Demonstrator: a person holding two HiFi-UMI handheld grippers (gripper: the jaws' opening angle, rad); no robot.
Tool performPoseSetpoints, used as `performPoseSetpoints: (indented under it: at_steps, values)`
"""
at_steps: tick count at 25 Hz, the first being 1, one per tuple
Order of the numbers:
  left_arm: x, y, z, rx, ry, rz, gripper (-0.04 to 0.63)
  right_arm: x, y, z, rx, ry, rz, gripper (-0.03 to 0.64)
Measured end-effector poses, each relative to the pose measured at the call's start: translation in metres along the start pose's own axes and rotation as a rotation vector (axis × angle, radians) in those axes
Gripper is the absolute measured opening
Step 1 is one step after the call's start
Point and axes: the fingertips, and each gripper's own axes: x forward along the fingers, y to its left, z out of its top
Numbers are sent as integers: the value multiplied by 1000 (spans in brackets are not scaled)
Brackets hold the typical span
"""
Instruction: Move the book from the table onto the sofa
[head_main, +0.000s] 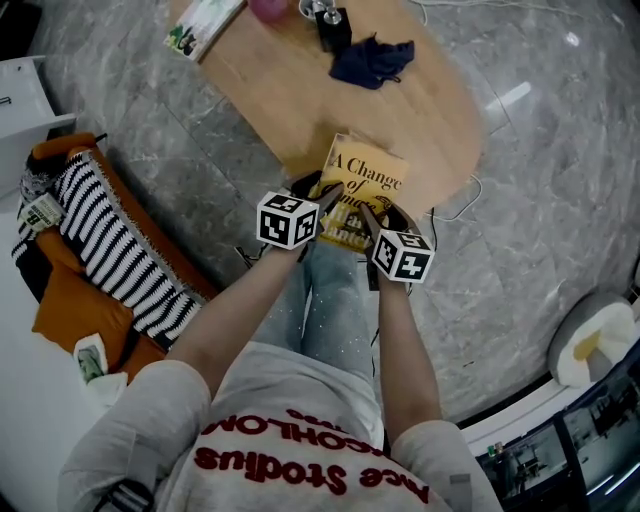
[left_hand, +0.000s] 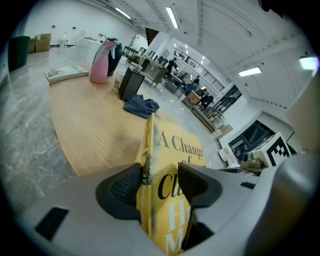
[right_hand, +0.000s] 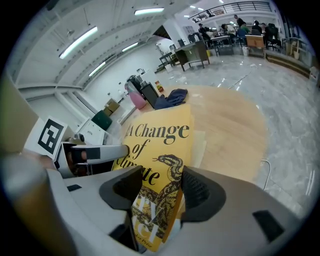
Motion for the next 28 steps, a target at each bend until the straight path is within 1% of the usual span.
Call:
performPoseSetpoints:
  at_steps: [3, 5, 10, 13, 16, 20, 22, 28]
  values:
    - [-12, -11, 10, 8, -37, -3, 242, -15, 8, 8, -10, -33, 4, 259]
    - [-25, -19, 21, 21, -80, -4, 242, -28, 17, 19, -24, -65, 14, 258]
    - [-67, -44, 65, 69, -205, -8, 242, -66, 47, 61, -112, -162, 18, 255]
    - [-104, -65, 94, 123, -276, -10, 242, -99, 74, 86, -151, -233, 21, 253]
    - [-148, -92, 127, 199, -358, -10, 242, -139, 105, 112, -174, -331, 33, 250]
    - [-199, -123, 191, 295, -503, -7, 242, -183, 144, 171, -250, -478, 57, 249]
    - [-229, -136, 214, 326, -565, -7, 242, -205, 168, 192, -294, -536, 65, 249]
    - [-320, -172, 262, 397, -725, -13, 242, -273, 238, 234, -402, -676, 83, 247]
